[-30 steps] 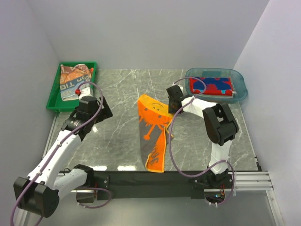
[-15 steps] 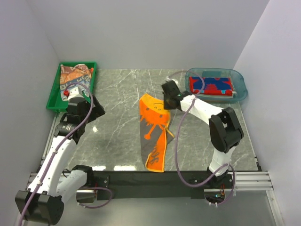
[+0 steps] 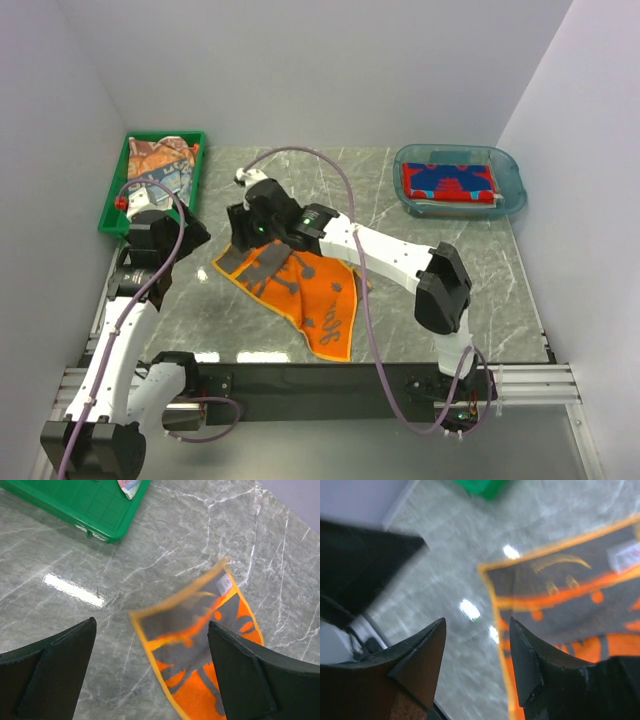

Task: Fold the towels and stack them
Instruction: Flatten out the crumpled towel

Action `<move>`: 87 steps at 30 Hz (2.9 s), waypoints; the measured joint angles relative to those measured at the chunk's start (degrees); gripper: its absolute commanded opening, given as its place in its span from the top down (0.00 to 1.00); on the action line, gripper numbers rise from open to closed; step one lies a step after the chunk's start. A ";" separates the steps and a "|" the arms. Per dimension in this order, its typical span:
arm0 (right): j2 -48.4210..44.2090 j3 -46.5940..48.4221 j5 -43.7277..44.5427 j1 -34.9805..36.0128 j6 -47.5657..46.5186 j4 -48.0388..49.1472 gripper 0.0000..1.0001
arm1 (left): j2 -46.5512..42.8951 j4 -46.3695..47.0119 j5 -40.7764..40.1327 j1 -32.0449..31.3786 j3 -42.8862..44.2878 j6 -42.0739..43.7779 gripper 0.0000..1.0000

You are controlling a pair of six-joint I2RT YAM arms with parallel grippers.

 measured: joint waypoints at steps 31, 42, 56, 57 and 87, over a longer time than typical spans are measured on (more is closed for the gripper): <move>-23.80 -54.66 14.40 -11.52 3.28 2.47 0.58 | 49.70 15.04 5.70 -14.21 9.92 -16.61 0.16; -23.69 -58.55 13.46 -13.92 5.07 5.03 1.00 | 57.66 15.41 4.63 -13.07 19.23 -16.63 0.16; -58.66 -74.55 7.98 -13.97 14.10 -2.69 0.65 | 72.74 9.68 8.83 -6.16 41.53 -16.55 0.11; -60.72 -75.73 7.15 -13.94 14.67 -3.63 0.59 | 73.70 9.35 9.18 -6.05 43.17 -16.28 0.09; -29.20 -55.76 -0.68 -23.39 3.32 7.13 0.58 | 39.65 3.61 7.23 -38.99 1.07 -12.55 0.35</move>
